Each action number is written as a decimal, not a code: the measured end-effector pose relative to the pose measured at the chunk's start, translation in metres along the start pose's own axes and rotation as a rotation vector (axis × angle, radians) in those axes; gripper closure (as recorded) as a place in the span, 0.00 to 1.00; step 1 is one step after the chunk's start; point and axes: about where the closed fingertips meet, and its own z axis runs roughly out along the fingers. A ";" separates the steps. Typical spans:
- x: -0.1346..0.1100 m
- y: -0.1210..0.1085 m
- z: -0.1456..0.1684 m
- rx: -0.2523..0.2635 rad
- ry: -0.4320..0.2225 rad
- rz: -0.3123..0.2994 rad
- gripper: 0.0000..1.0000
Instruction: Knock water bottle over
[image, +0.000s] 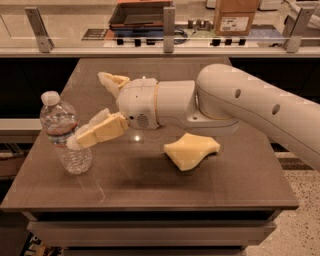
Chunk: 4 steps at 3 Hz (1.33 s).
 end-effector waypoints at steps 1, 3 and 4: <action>0.003 0.003 0.007 -0.022 0.008 0.003 0.00; 0.014 0.012 0.028 -0.048 -0.015 -0.007 0.00; 0.015 0.020 0.036 -0.040 -0.030 -0.019 0.00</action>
Offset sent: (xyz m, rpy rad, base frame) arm -0.0006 0.0251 -0.0242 0.0065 0.0062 0.0673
